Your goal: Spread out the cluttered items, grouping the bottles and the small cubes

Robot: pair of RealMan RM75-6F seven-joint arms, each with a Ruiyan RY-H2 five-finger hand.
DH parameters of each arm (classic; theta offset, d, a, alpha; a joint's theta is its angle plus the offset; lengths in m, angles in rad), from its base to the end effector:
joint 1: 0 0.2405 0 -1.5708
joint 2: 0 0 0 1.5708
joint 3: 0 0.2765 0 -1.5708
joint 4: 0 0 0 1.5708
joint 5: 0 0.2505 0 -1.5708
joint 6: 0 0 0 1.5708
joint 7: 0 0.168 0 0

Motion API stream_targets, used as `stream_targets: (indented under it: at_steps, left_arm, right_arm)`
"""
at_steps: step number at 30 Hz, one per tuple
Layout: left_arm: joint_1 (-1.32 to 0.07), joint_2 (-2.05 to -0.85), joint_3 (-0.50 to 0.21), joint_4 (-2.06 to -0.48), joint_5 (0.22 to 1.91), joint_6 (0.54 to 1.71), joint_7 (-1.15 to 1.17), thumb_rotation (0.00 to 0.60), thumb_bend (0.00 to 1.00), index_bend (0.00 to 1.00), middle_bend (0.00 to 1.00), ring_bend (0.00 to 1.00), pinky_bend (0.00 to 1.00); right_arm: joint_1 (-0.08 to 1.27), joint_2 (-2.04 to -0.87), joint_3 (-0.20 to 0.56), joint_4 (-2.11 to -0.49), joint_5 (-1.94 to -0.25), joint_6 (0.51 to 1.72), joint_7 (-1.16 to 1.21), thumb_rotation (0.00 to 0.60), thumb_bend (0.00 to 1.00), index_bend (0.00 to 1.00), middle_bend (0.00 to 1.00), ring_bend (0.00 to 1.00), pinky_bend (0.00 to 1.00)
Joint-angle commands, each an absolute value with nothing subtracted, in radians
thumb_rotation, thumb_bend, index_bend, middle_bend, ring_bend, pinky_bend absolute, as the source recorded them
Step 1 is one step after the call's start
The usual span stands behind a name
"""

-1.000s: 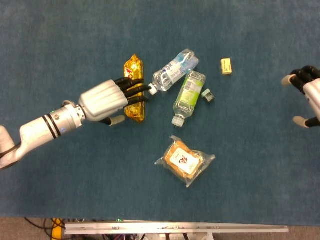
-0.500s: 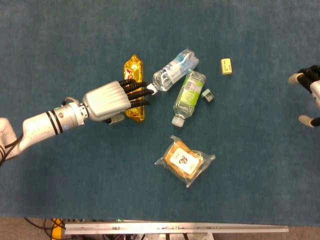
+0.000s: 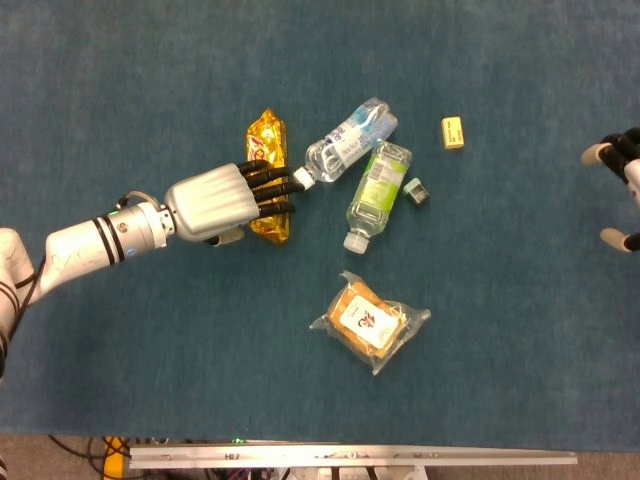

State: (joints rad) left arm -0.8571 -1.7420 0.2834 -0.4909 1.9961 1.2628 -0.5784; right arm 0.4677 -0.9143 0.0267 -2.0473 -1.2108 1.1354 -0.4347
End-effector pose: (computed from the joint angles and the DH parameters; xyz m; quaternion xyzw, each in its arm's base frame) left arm -0.2403 0.4057 -0.0763 -0.9180 -0.1245 -0.3267 0.1873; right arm -0.2239 -0.2820 0.1058 0.7355 -0.3590 0.2809 0.5013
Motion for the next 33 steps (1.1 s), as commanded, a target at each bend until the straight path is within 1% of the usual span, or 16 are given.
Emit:
stream_targets:
  at_steps: [1,4,6,7,9,12,16,18,21,25,30,33]
  left_arm:
    - [-0.853,-1.765,0.294,-0.454,1.989,1.266,-0.606,0.6,0.34,0.17,0.07,0.02,0.15]
    - [-0.853,-1.78,0.3,-0.426,1.985,1.269,-0.624,0.6,0.34,0.18,0.07,0.02,0.15]
    - [-0.849,-1.791,0.302,-0.411,1.98,1.278,-0.639,0.6,0.34,0.23,0.09,0.04,0.15]
    - [-0.846,-1.795,0.302,-0.404,1.977,1.282,-0.644,0.6,0.34,0.26,0.11,0.07,0.15]
    - [-0.84,-1.804,0.302,-0.389,1.971,1.295,-0.655,0.6,0.34,0.37,0.18,0.16,0.16]
    - [-0.832,-1.817,0.303,-0.369,1.963,1.306,-0.665,0.6,0.34,0.46,0.26,0.24,0.21]
    - [-0.822,-1.832,0.297,-0.349,1.948,1.319,-0.665,0.6,0.34,0.48,0.33,0.3,0.3]
    - [-0.814,-1.839,0.293,-0.345,1.937,1.321,-0.678,0.6,0.34,0.5,0.39,0.36,0.37]
    - [-0.806,-1.848,0.292,-0.335,1.928,1.318,-0.684,0.6,0.34,0.51,0.44,0.43,0.46]
    - [-0.794,-1.85,0.286,-0.338,1.909,1.318,-0.706,0.6,0.34,0.53,0.47,0.45,0.49]
    - [-0.786,-1.842,0.285,-0.342,1.898,1.324,-0.708,0.6,0.34,0.53,0.47,0.45,0.49]
    - [-0.781,-1.833,0.286,-0.348,1.895,1.329,-0.705,0.6,0.34,0.55,0.5,0.46,0.55]
  right_arm:
    - [0.467,-0.915,0.029,-2.048,-1.208,1.134,-0.436,0.6,0.0,0.31,0.32,0.23,0.37]
    - [0.467,-0.916,0.032,-2.047,-1.203,1.131,-0.437,0.6,0.0,0.31,0.32,0.23,0.37]
    - [0.466,-0.916,0.035,-2.047,-1.2,1.13,-0.435,0.6,0.0,0.31,0.32,0.23,0.37]
    - [0.465,-0.916,0.036,-2.047,-1.199,1.13,-0.434,0.6,0.0,0.31,0.32,0.23,0.37]
    - [0.464,-0.916,0.038,-2.047,-1.198,1.129,-0.43,0.6,0.0,0.31,0.32,0.23,0.37]
    - [0.463,-0.916,0.042,-2.046,-1.198,1.127,-0.424,0.6,0.0,0.31,0.32,0.23,0.37]
    - [0.462,-0.916,0.045,-2.044,-1.198,1.124,-0.418,0.6,0.0,0.31,0.32,0.23,0.37]
    - [0.46,-0.915,0.046,-2.044,-1.198,1.125,-0.414,0.6,0.0,0.31,0.32,0.23,0.37]
    - [0.456,-0.914,0.048,-2.041,-1.199,1.128,-0.407,0.6,0.0,0.31,0.32,0.23,0.37]
    - [0.451,-0.914,0.05,-2.037,-1.202,1.13,-0.401,0.6,0.0,0.31,0.32,0.23,0.37]
    - [0.45,-0.916,0.055,-2.034,-1.204,1.13,-0.397,0.6,0.0,0.31,0.33,0.23,0.37]
    - [0.45,-0.919,0.057,-2.031,-1.205,1.129,-0.396,0.6,0.0,0.31,0.33,0.23,0.37]
